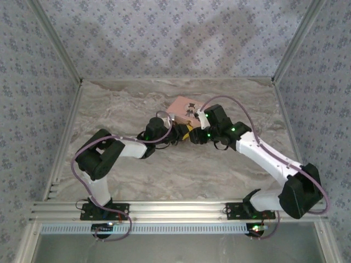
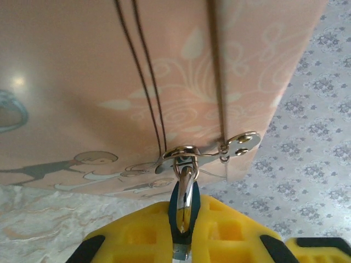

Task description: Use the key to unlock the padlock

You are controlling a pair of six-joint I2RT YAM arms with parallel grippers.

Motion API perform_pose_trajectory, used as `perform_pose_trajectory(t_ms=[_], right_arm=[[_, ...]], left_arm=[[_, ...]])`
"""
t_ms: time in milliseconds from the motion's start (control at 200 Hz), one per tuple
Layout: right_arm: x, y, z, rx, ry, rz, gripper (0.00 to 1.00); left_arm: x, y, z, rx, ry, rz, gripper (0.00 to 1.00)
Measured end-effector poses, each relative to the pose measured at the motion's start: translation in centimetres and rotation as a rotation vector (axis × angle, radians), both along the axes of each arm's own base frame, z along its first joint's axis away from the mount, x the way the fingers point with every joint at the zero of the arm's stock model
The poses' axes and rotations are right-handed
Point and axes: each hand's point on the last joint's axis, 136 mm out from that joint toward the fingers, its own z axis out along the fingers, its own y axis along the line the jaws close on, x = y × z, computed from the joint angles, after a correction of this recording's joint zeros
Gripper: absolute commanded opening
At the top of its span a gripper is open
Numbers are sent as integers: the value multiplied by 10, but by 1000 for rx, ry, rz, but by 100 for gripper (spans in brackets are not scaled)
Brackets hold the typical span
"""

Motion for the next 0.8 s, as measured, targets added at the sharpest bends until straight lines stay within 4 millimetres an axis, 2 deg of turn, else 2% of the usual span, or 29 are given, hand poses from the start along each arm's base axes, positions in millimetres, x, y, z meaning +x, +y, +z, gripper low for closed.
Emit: perform_pose_trajectory(t_ms=[180,500,799], right_arm=[[2,2,-6,-75,-26,38,44],[13,-4,-3,-159,-103,53,45],[20,-2,-16,-217,-106,87,44]], left_arm=[[0,-2,12,-22,-6,-18,0],[-1,0,12,-25,10,-22,0],[0,-1,14,-30,18,-27,0]])
